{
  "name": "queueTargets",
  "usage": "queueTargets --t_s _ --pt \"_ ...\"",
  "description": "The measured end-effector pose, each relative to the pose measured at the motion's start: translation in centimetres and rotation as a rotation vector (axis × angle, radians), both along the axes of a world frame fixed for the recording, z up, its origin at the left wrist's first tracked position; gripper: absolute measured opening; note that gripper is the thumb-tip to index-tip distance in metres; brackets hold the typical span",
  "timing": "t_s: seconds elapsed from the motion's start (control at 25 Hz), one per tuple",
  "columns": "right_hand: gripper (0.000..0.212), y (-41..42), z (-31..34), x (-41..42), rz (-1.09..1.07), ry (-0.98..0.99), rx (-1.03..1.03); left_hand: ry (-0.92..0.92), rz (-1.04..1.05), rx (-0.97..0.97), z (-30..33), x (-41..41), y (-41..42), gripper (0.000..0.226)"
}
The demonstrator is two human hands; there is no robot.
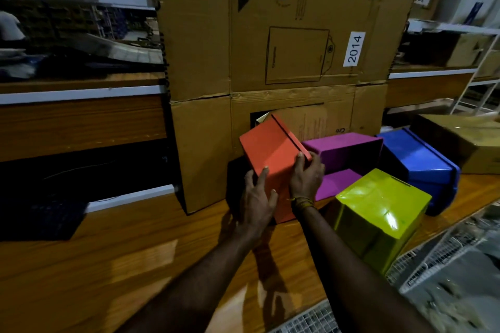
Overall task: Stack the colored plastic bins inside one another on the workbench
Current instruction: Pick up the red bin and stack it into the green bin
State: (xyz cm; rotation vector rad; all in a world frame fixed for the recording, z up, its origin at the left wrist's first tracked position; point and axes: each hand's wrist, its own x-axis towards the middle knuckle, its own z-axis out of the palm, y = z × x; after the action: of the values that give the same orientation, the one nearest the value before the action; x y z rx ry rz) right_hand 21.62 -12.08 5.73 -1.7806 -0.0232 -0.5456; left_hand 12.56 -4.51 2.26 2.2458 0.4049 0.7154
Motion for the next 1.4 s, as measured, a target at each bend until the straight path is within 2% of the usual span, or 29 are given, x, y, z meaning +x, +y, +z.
queueTargets --t_s 0.08,0.2,0.36,0.48,0.64,0.76,0.84,0.92,1.0,1.16,1.4 --pt "0.037 -0.3 0.8 -0.5 0.045 0.002 -0.05 -0.055 -0.011 -0.001 -0.4 -1.4 1.1 0.051" --pt "0.043 -0.2 1.3 -1.7 0.135 0.007 -0.104 -0.134 0.065 -0.027 -0.6 -3.2 4.2 0.057" --pt "0.035 -0.4 2.0 -3.4 0.186 0.048 -0.115 -0.093 0.26 -0.182 0.0 -5.6 9.6 0.062" --pt "0.035 -0.1 2.3 -5.0 0.261 0.05 -0.111 -0.155 0.265 -0.315 -0.4 -6.9 13.9 0.071" --pt "0.033 1.3 2.9 -7.1 0.334 0.021 -0.119 -0.128 0.13 -0.52 0.3 -9.3 16.0 0.044" --pt "0.023 2.5 2.7 -8.3 0.265 0.003 -0.094 -0.176 0.177 -0.513 1.0 -11.3 15.6 0.043" --pt "0.031 3.1 2.6 -9.4 0.155 0.038 -0.052 -0.205 0.201 -0.47 1.0 -12.5 15.3 0.043" --pt "0.042 3.6 2.6 -10.6 0.083 0.162 0.016 -0.241 0.189 -0.421 1.2 -13.6 15.2 0.038" --pt "0.048 4.1 2.4 -11.8 0.128 0.266 0.082 -0.274 0.169 -0.39 1.1 -15.0 15.6 0.039" --pt "0.058 6.1 1.6 -14.7 0.22 0.303 0.148 -0.343 0.132 -0.406 0.5 -18.6 16.8 0.041" --pt "0.059 10.7 1.5 -20.3 0.481 0.363 0.296 -0.433 0.247 -0.562 0.2 -24.6 19.3 0.035"
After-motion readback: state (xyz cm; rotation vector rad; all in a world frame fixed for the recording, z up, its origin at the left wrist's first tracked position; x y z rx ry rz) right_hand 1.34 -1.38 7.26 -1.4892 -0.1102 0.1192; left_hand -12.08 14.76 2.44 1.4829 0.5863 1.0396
